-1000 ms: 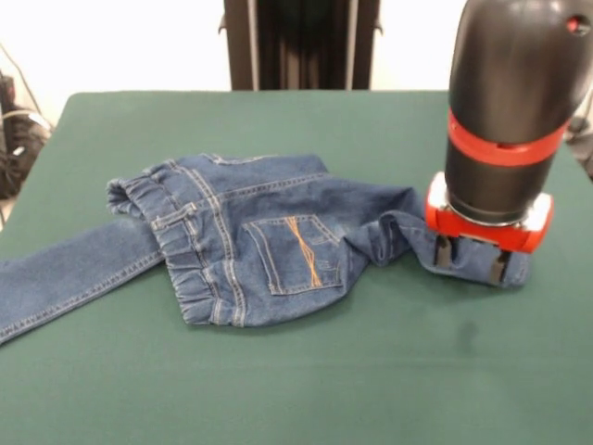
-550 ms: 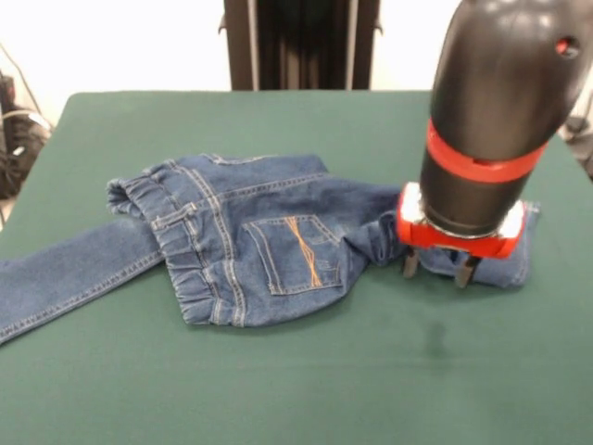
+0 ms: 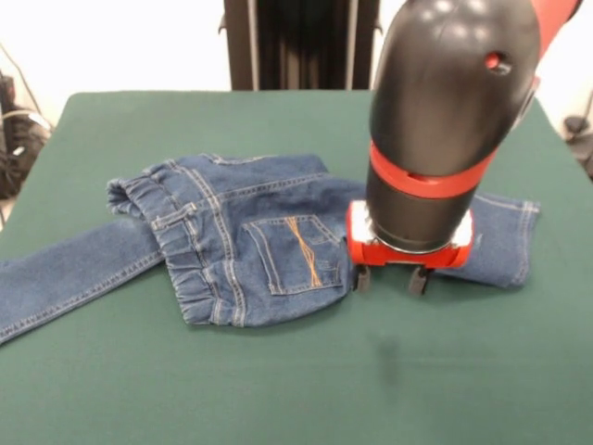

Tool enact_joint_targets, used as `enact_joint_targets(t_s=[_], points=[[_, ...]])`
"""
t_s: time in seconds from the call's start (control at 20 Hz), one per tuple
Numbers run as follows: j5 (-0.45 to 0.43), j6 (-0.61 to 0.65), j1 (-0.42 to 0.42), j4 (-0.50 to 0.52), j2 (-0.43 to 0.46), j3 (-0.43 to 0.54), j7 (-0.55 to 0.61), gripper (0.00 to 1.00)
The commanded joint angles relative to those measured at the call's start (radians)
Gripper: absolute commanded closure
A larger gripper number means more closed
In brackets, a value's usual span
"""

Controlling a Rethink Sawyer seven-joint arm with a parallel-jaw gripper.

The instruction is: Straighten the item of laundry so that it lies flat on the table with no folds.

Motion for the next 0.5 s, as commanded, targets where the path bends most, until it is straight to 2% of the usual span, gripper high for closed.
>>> enact_joint_targets(t_s=[0.05,0.5], points=[[0.02,-0.089,-0.002,-0.055,0.053,-0.011,-0.261,0.0],[0.024,-0.12,-0.011,-0.071,0.048,-0.012,-0.307,0.0]])
